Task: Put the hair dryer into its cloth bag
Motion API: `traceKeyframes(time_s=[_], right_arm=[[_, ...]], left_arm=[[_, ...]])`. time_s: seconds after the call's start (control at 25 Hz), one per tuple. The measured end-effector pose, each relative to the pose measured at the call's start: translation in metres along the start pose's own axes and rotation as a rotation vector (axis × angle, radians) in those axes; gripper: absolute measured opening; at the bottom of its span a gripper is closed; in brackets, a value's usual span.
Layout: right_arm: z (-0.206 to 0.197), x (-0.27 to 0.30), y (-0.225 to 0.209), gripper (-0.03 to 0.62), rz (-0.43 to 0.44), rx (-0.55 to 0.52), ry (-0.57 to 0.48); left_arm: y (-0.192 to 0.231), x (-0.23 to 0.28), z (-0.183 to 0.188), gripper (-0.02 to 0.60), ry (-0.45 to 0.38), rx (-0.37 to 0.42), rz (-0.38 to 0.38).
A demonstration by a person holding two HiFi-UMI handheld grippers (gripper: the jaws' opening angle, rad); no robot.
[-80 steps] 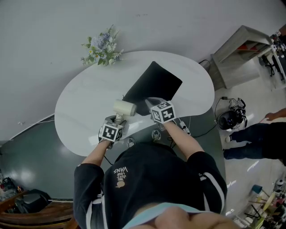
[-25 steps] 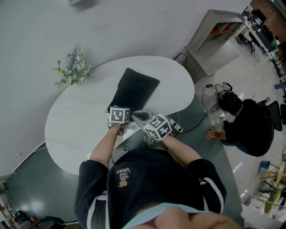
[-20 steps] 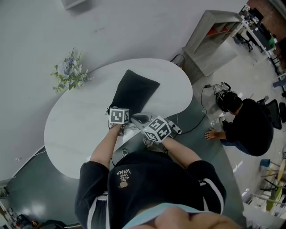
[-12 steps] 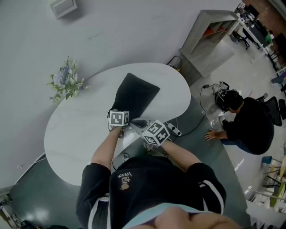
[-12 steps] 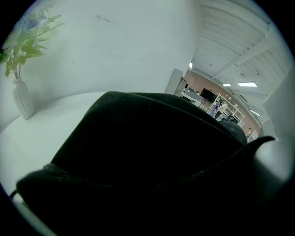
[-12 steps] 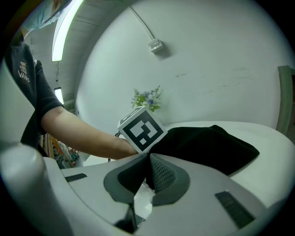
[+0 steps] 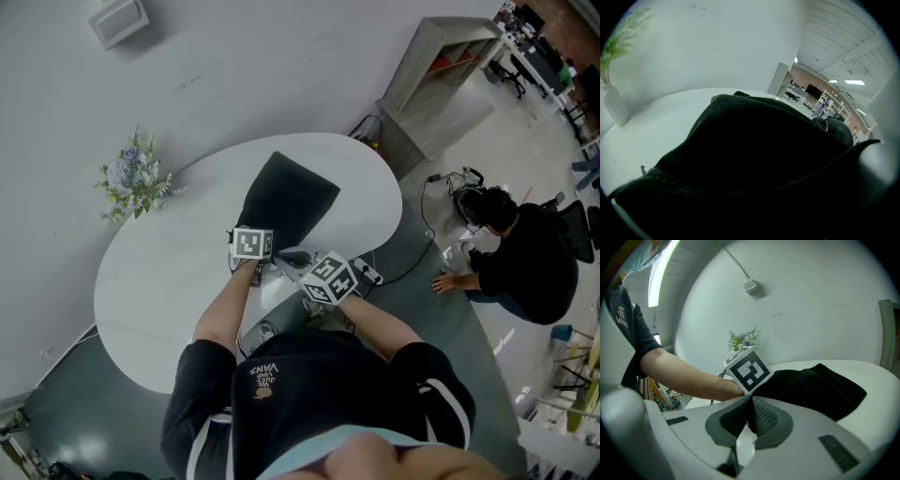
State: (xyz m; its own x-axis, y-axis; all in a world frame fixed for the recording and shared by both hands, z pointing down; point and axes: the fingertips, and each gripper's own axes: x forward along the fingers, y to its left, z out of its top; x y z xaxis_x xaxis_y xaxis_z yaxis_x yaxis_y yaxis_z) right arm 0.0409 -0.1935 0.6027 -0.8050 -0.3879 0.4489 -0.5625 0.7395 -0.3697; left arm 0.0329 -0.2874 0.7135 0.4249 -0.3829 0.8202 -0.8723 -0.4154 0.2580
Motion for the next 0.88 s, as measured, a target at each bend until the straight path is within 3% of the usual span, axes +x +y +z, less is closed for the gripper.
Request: traceKeyframes(time_s=[0.32,0.4,0.68,0.88], right_arm=[[0.000,0.003,0.001,0.049,0.005,0.010,-0.001],[-0.001,0.004,0.003,0.049,0.006,0.010,0.000],[-0.003,0.006,0.010,0.049,-0.005,0.005,-0.007],[-0.008,0.010,0.017,0.049,-0.025,-0.002,-0.006]], left_arm=[[0.000,0.000,0.002,0.239,-0.012,0.018,-0.003],[0.003,-0.004,0.003,0.256,-0.040,0.026,0.011],[0.021,-0.036,0.003,0.322,-0.158,0.164,0.114],[0.025,-0.064,-0.012,0.325,-0.226,0.170,0.123]])
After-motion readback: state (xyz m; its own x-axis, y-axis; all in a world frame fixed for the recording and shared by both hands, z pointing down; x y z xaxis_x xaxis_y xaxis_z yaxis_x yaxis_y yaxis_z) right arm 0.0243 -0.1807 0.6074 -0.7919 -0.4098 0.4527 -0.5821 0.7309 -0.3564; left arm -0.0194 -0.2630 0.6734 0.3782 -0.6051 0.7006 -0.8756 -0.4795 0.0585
